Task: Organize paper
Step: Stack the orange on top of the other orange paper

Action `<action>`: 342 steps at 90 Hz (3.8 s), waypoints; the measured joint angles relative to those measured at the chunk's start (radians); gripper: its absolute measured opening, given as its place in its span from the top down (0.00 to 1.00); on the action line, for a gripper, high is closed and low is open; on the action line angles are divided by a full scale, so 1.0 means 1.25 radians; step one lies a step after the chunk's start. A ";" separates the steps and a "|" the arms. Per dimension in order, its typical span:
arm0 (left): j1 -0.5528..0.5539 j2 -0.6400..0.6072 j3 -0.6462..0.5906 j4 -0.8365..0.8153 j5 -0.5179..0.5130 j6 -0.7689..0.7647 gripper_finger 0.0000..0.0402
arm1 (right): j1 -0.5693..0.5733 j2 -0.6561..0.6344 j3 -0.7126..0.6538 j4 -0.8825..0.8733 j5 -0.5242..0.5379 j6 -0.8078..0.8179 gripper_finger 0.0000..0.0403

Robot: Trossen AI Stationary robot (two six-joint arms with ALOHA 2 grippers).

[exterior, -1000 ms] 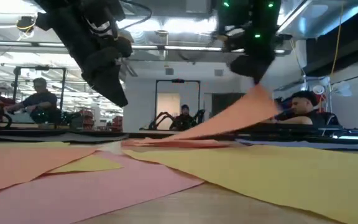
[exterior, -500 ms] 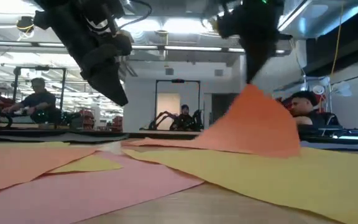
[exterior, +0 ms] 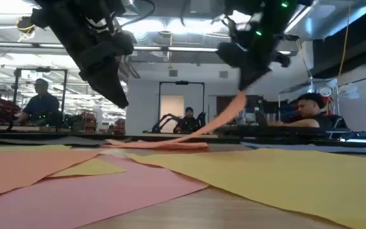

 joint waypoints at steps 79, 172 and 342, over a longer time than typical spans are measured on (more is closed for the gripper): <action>0.368 0.090 -0.069 -0.042 0.254 -0.015 0.52 | 0.198 0.007 -0.161 0.185 0.006 0.084 1.00; 0.342 0.085 0.027 0.057 0.173 0.198 1.00 | 0.202 0.015 -0.160 0.252 -0.003 0.094 1.00; 0.305 0.254 0.131 0.068 0.328 0.282 1.00 | 0.071 0.136 -0.160 0.513 -0.025 -0.039 1.00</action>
